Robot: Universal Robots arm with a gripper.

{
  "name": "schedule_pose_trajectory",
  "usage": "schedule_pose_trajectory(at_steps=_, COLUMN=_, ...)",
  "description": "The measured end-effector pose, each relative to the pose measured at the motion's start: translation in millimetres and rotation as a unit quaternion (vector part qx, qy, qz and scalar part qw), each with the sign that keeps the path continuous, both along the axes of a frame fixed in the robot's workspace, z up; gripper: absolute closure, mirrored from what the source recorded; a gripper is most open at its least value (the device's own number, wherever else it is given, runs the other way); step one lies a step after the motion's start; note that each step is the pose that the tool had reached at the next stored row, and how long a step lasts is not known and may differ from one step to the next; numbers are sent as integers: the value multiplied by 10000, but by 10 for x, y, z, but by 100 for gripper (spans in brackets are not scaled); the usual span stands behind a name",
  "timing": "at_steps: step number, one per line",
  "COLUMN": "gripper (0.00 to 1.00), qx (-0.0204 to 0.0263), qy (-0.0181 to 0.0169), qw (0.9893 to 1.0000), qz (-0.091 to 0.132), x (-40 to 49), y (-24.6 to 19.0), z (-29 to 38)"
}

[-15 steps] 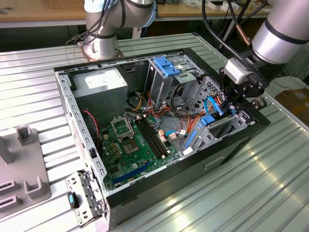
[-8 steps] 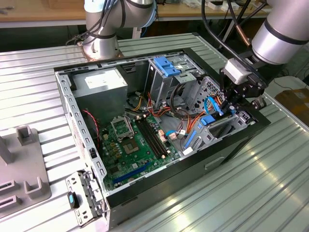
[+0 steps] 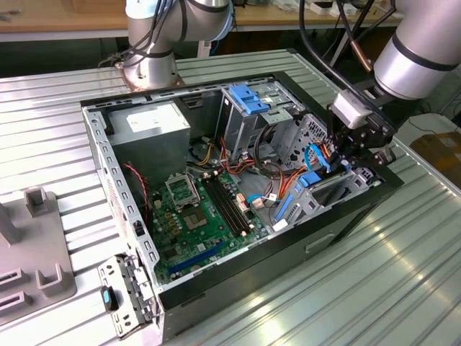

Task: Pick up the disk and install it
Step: 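Insert the second disk wire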

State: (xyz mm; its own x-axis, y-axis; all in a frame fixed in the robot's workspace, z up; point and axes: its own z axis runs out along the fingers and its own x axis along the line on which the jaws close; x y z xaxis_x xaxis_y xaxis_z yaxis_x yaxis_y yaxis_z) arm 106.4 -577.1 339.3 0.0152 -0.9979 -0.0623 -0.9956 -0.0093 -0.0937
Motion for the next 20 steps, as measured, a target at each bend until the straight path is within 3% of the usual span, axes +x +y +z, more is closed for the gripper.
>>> schedule_pose_trajectory(at_steps=6, gripper=82, qx=9, qy=-1, qw=10000, qz=0, x=0, y=0, z=-12)
schedule_pose_trajectory(at_steps=8, gripper=70, qx=3, qy=0, qw=10000, qz=0, x=0, y=0, z=-6)
schedule_pose_trajectory(at_steps=9, gripper=70, qx=3, qy=0, qw=10000, qz=0, x=0, y=0, z=-6)
schedule_pose_trajectory(at_steps=13, gripper=70, qx=5, qy=0, qw=10000, qz=0, x=0, y=19, z=87)
schedule_pose_trajectory(at_steps=18, gripper=70, qx=3, qy=0, qw=10000, qz=0, x=0, y=46, z=143)
schedule_pose_trajectory(at_steps=20, gripper=70, qx=2, qy=0, qw=10000, qz=0, x=0, y=85, z=199)
